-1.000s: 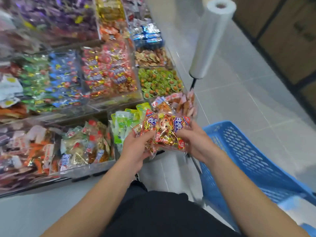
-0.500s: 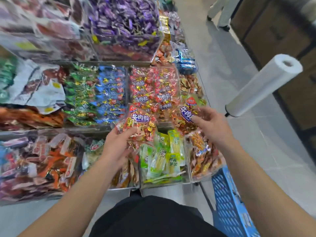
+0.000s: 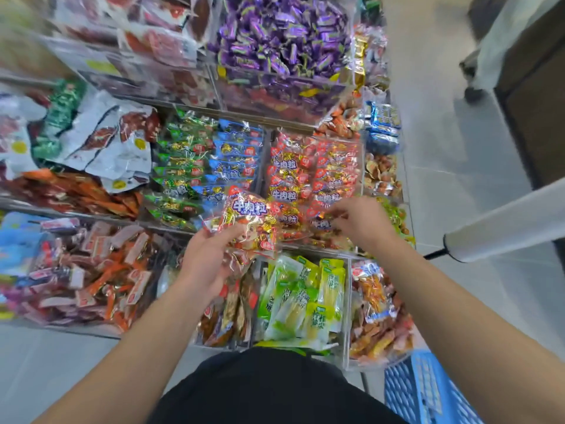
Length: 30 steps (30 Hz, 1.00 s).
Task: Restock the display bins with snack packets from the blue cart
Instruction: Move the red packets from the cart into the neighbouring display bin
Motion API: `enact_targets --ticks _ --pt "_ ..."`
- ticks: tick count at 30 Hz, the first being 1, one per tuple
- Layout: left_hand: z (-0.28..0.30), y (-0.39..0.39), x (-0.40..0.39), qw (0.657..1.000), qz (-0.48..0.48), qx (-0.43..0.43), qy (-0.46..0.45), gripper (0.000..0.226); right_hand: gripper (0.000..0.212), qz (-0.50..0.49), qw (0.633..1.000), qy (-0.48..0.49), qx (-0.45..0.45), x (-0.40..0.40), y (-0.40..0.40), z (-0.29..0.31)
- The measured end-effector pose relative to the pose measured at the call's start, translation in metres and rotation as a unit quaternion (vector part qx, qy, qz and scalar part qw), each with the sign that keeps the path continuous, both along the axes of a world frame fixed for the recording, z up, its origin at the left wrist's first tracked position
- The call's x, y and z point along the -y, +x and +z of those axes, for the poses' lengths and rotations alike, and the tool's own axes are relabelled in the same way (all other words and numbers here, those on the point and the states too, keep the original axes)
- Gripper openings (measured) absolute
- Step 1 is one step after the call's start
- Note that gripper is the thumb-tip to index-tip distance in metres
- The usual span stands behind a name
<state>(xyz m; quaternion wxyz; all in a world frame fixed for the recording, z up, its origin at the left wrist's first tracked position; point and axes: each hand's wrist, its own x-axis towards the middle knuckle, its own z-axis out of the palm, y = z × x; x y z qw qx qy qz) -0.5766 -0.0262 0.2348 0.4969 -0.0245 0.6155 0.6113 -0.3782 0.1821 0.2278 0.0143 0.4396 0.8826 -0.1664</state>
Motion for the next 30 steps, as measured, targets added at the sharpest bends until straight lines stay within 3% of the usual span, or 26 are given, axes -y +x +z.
enact_targets --ticks 6,10,16,18,22,24,27,30 --pt "-0.001 0.013 -0.016 1.000 0.021 -0.002 -0.006 0.065 0.026 0.005 1.000 -0.012 0.020 -0.008 0.007 -0.047" --pt "-0.004 0.019 -0.023 0.999 0.029 -0.002 -0.015 0.062 0.026 0.044 0.995 0.086 -0.001 -0.015 0.010 -0.058" --pt "-0.008 0.023 -0.021 0.999 0.025 -0.008 -0.021 0.090 0.043 -0.023 0.992 0.115 0.047 -0.018 0.009 -0.063" --pt "-0.011 0.023 -0.020 1.000 0.020 -0.009 -0.022 0.079 0.042 -0.018 0.992 0.112 0.052 -0.018 0.009 -0.062" --pt "-0.014 0.025 -0.019 1.000 -0.007 -0.022 -0.018 0.061 0.042 -0.045 0.996 0.072 0.027 -0.015 0.010 -0.045" --pt "-0.015 0.025 -0.020 0.999 -0.027 -0.042 -0.012 0.067 0.039 -0.094 0.990 0.048 -0.089 -0.008 0.008 -0.027" --pt "-0.014 0.028 -0.022 0.994 -0.068 -0.088 0.013 0.078 0.037 -0.120 0.951 -0.114 -0.261 0.007 -0.003 0.005" --pt "-0.012 0.033 -0.025 0.978 -0.139 -0.146 0.050 0.042 0.046 -0.038 0.936 -0.268 -0.227 0.018 -0.012 0.032"
